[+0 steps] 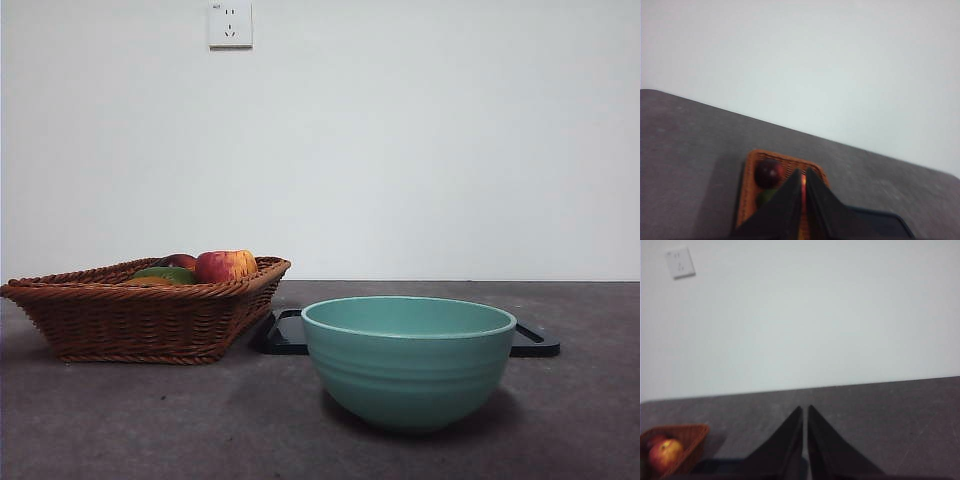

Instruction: Pick up the wifruite, put it on the bowl, pick up the plate, put it on desk

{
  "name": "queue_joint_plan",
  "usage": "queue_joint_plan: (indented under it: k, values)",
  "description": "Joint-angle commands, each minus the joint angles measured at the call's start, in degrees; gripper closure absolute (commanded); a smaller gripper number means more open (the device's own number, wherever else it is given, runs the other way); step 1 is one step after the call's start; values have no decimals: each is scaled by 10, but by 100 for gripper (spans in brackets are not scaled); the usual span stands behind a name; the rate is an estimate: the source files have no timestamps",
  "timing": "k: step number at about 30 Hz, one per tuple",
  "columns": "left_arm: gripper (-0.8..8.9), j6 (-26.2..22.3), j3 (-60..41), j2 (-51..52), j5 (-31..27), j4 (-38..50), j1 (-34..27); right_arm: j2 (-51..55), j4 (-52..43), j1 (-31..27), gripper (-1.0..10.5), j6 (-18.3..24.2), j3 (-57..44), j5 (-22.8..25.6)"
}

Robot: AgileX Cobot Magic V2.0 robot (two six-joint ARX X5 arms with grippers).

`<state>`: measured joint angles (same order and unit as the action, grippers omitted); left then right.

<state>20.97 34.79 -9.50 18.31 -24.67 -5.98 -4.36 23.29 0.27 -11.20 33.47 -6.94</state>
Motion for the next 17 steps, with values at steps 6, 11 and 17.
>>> queue_joint_plan:
  k: [6, 11, 17]
  values:
    - [801, -72, 109, -117, 89, -82, -1, -111, 91, -1, 940, 57, 128, -58]
    - [802, -105, 165, -195, 138, -137, 1, -207, 163, 0, 940, 67, 210, -107]
    - [801, -146, 231, -280, 168, -222, 19, -319, 254, 5, 940, 96, 283, -189]
